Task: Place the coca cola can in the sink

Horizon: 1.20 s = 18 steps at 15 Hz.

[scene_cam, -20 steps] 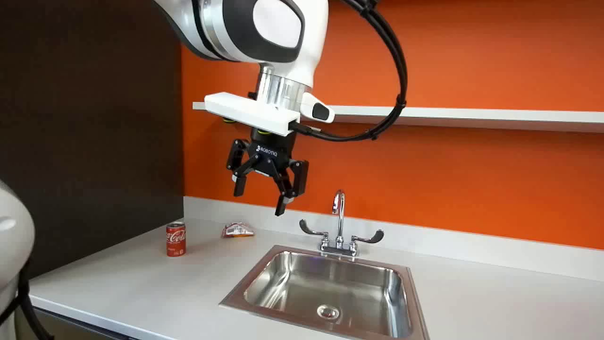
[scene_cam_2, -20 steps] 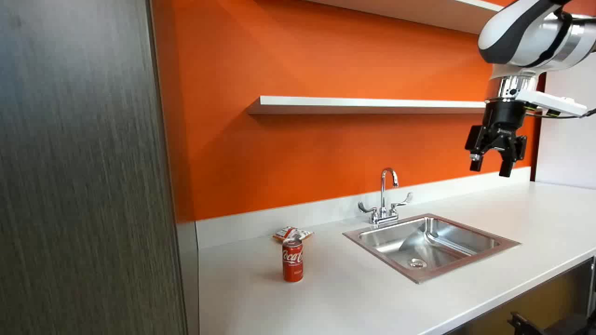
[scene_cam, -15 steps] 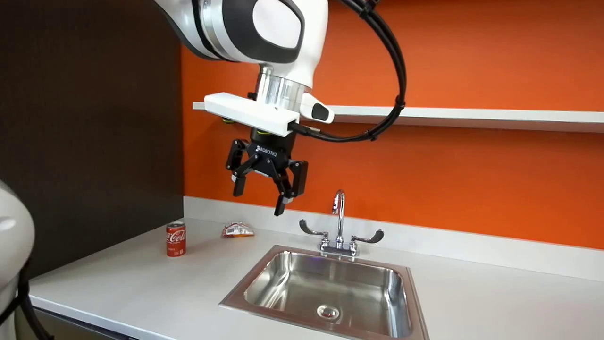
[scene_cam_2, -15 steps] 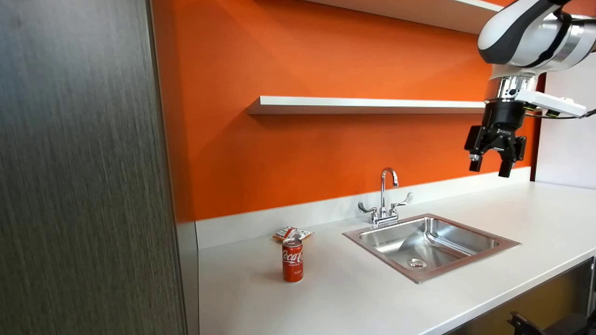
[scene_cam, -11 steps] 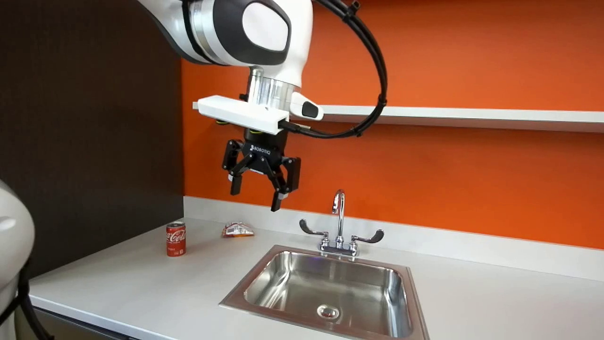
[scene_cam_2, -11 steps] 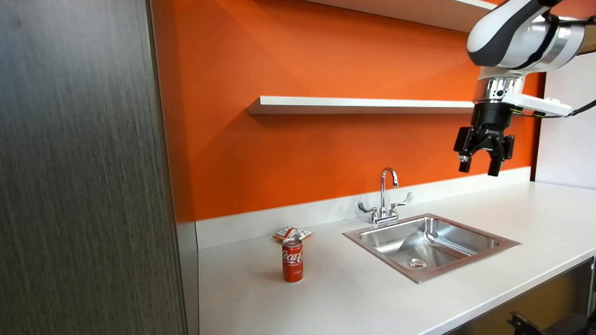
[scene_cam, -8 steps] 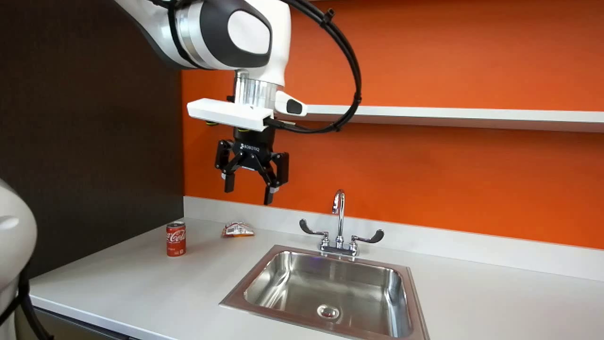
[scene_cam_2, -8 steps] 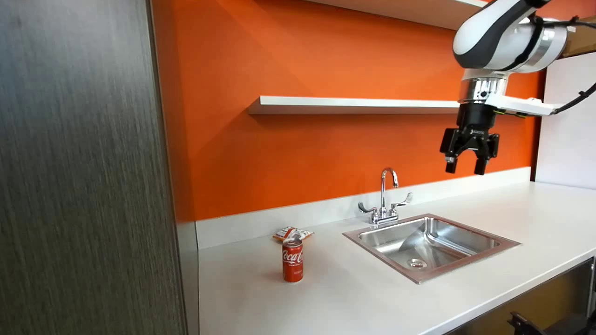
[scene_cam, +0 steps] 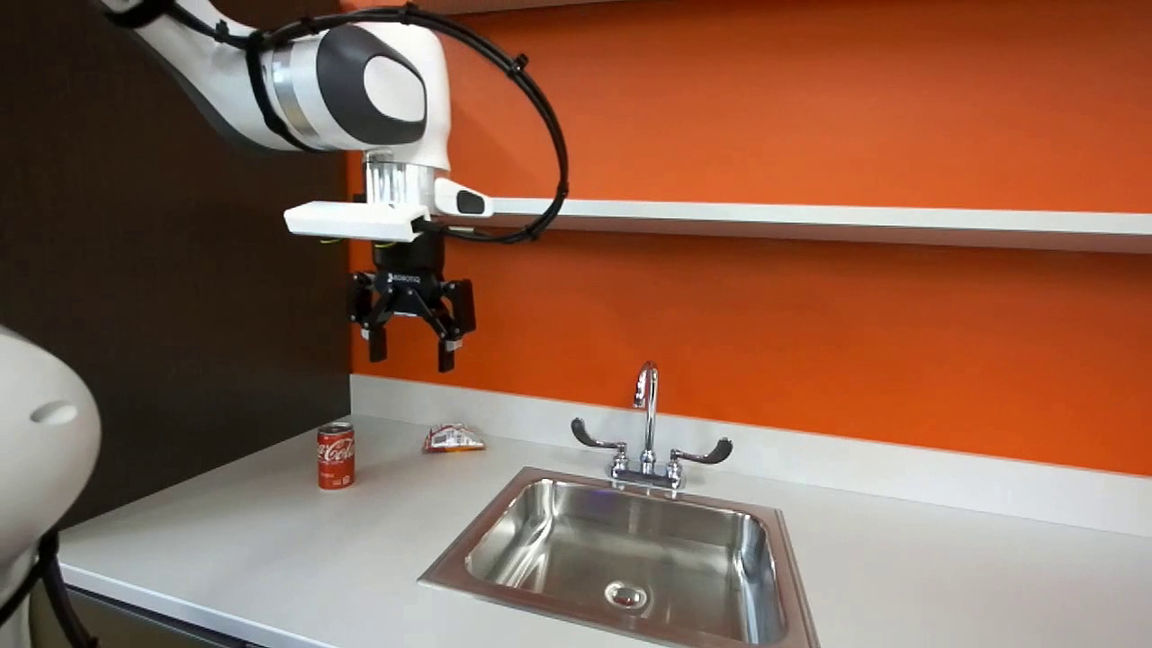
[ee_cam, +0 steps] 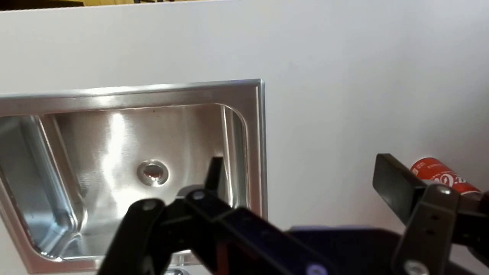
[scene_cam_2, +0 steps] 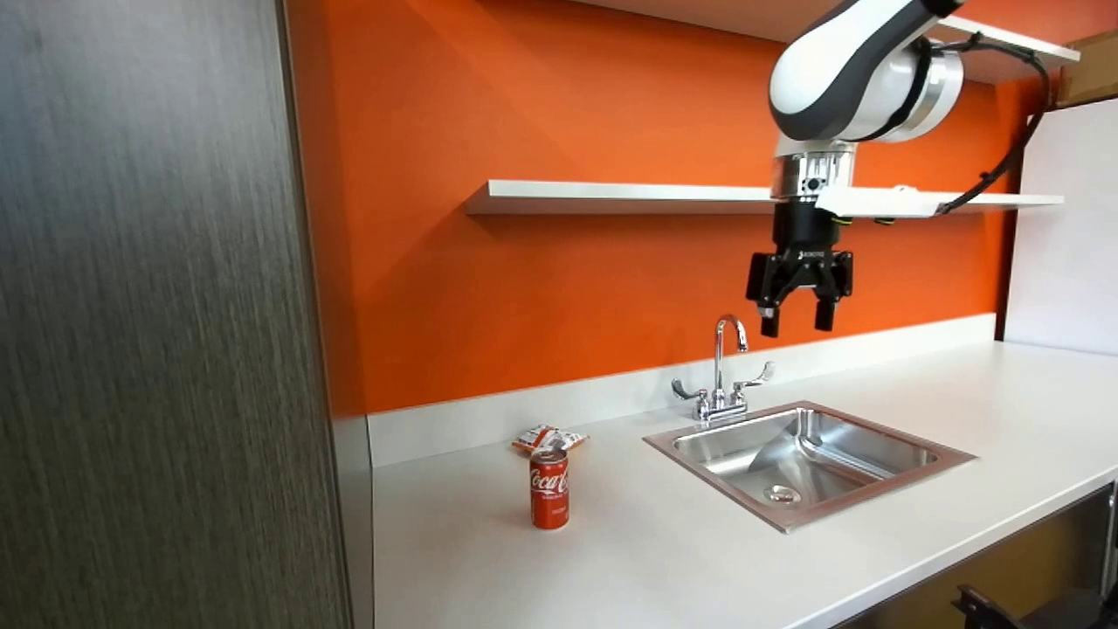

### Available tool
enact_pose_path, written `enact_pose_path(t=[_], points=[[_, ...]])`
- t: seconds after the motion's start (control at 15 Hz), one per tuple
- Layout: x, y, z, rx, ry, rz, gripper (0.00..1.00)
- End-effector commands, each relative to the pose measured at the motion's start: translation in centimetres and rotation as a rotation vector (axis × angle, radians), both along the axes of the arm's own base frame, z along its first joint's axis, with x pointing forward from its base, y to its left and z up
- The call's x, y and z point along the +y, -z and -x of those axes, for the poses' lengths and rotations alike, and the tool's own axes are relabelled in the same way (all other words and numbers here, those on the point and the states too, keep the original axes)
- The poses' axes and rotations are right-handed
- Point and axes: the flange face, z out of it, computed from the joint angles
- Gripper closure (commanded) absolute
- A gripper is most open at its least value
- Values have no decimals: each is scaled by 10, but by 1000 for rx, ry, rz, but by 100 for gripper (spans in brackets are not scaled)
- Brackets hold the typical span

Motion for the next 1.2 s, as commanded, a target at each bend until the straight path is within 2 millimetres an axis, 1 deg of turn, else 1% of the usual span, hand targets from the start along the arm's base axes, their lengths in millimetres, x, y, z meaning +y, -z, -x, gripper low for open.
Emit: enact_pose_path(t=[0.0,0.27,0.53,0.87,1.13], points=[[38,12,-18,31,-12,20,0],[72,29,-35,67,-45,25,0],[103,48,-59,83,-86,16,0],[130,73,-93,106,-92,-12,0],[153,96,-115,134,-94,-19,0]])
